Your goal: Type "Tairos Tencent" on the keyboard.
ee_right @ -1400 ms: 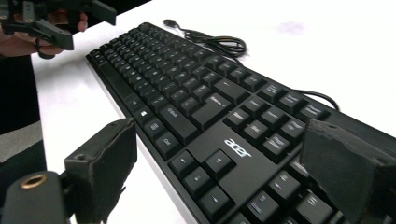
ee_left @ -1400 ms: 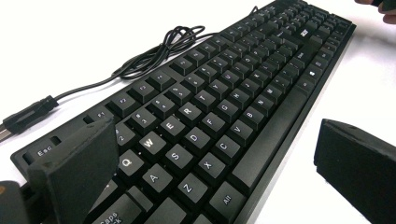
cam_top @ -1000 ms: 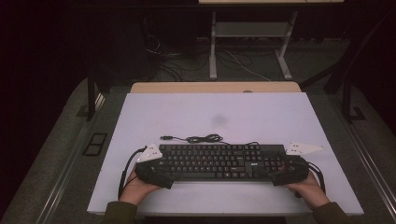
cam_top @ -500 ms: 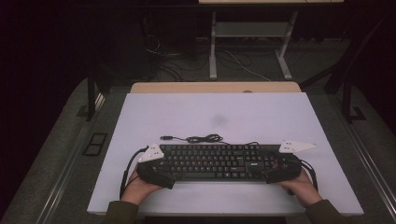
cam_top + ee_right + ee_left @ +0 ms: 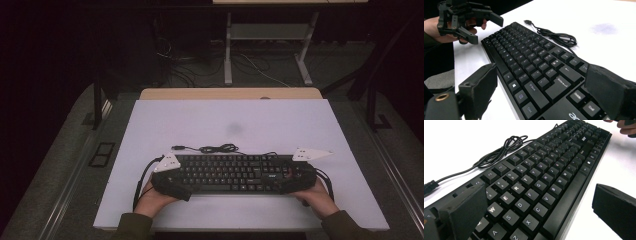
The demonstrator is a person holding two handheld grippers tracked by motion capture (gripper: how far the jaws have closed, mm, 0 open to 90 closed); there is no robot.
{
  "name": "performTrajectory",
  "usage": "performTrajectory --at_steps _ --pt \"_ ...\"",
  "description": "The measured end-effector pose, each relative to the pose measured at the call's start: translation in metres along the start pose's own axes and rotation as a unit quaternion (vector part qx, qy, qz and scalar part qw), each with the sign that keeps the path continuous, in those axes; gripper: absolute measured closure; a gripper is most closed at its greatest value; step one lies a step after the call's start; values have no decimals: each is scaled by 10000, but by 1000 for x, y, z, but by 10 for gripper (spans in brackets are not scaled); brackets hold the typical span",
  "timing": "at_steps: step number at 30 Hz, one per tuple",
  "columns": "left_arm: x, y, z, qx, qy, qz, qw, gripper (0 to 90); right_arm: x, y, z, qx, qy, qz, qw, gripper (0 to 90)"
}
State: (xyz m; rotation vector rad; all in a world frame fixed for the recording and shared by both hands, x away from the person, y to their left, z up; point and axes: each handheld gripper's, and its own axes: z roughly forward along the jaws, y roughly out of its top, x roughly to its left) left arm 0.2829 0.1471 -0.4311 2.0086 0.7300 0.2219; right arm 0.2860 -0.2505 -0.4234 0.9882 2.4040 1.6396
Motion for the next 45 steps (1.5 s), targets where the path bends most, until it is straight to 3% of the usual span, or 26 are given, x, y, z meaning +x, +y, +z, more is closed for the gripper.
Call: performTrajectory --at_steps 24,39,45 --pt "0 9 16 -127 -64 -16 9999 0 4 9 26 147 143 -92 9997 114" --pt "1 8 16 -127 -67 -58 9999 0 7 15 45 308 268 -222 9989 236" --pt "1 8 17 -133 -76 -54 9999 0 8 16 49 442 268 -286 9983 362"
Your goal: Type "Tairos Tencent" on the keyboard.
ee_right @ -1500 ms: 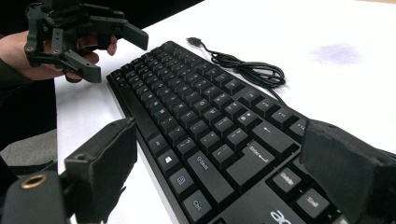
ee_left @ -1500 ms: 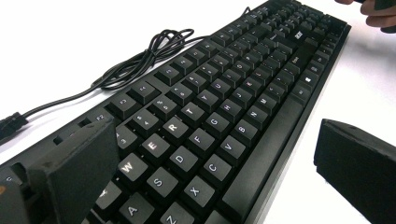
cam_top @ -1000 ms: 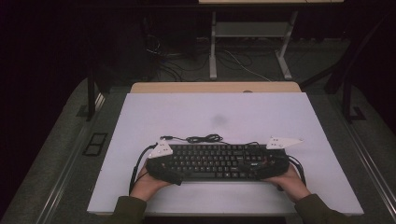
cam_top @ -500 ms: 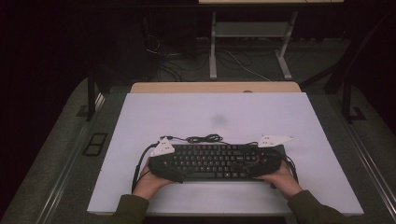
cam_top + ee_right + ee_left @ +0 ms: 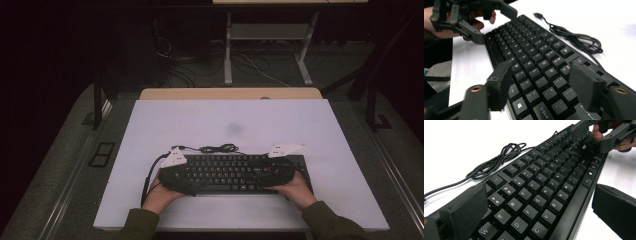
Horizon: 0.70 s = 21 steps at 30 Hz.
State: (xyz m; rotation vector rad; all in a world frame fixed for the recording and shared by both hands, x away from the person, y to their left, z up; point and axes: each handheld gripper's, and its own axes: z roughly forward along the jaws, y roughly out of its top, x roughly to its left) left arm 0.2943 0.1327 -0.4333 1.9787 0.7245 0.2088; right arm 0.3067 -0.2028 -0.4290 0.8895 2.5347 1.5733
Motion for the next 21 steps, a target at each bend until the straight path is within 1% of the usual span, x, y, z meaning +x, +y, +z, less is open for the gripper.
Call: performTrajectory --at_steps 4,8,13,19,21 --pt "0 0 0 1 3 -3 10000 0 0 -1 1 110 -9 -23 9999 473" --pt "0 0 0 7 2 -2 10000 0 0 -2 0 222 -27 -41 9997 605" --pt "1 0 -1 0 1 -12 10000 0 0 -2 1 353 48 -134 9993 753" --pt "1 -1 -1 0 -4 -21 10000 0 1 -3 1 512 115 -227 9984 864" --pt "1 0 -1 -1 -4 -22 10000 0 1 -4 2 607 125 -258 9977 882"
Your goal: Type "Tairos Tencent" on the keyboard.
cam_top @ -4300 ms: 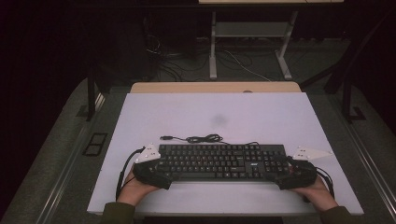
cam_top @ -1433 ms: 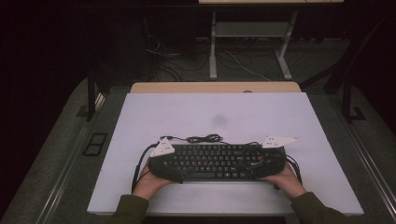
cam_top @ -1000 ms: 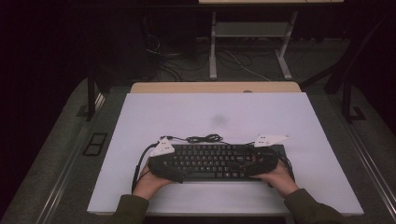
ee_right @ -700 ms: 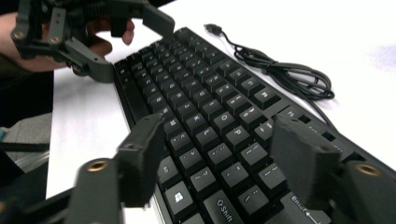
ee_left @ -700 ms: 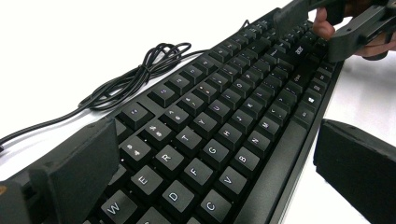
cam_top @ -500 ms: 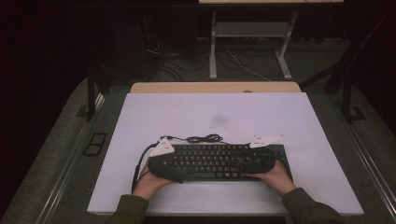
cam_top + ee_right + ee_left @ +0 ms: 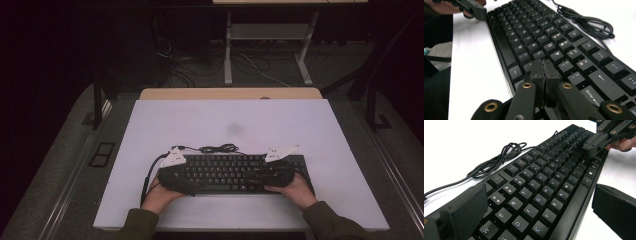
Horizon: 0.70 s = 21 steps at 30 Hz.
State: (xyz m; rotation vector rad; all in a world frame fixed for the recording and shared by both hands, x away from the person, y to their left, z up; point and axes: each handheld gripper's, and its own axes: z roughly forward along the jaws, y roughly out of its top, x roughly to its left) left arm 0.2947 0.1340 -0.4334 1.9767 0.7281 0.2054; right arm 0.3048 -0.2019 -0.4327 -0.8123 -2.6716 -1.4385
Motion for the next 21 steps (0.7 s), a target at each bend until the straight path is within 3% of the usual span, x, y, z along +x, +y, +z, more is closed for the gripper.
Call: performTrajectory --at_steps 21 --pt "0 3 0 2 28 25 10000 0 0 -4 5 442 -221 -191 9986 893"
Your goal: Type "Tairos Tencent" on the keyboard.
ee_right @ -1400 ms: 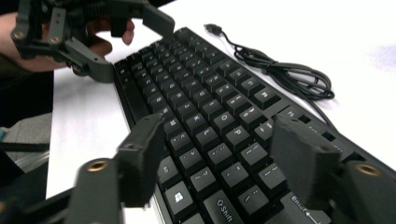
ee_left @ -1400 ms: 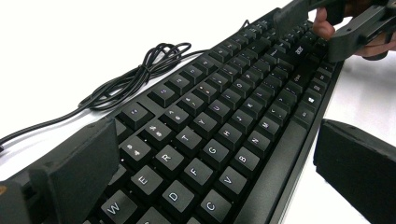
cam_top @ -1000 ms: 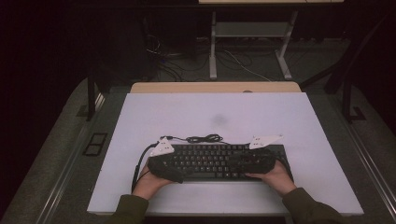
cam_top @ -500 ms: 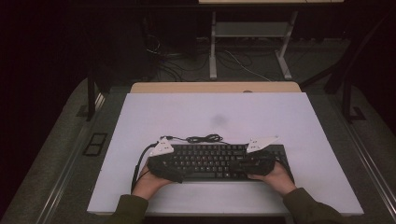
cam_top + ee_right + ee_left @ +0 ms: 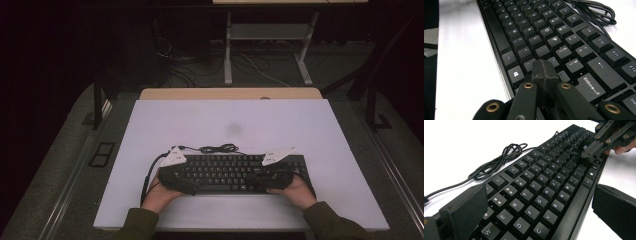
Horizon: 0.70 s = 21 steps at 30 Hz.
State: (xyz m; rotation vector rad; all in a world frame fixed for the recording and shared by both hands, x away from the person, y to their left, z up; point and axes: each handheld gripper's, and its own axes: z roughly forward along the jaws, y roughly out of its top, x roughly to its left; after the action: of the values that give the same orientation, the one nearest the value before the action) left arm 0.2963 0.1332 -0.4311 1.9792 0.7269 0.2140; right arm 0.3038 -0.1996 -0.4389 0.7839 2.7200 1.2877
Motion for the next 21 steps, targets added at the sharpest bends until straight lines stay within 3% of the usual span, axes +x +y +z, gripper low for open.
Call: performTrajectory --at_steps 21 --pt "5 15 10 9 -49 23 10000 0 0 -1 1 42 -15 31 10000 893"
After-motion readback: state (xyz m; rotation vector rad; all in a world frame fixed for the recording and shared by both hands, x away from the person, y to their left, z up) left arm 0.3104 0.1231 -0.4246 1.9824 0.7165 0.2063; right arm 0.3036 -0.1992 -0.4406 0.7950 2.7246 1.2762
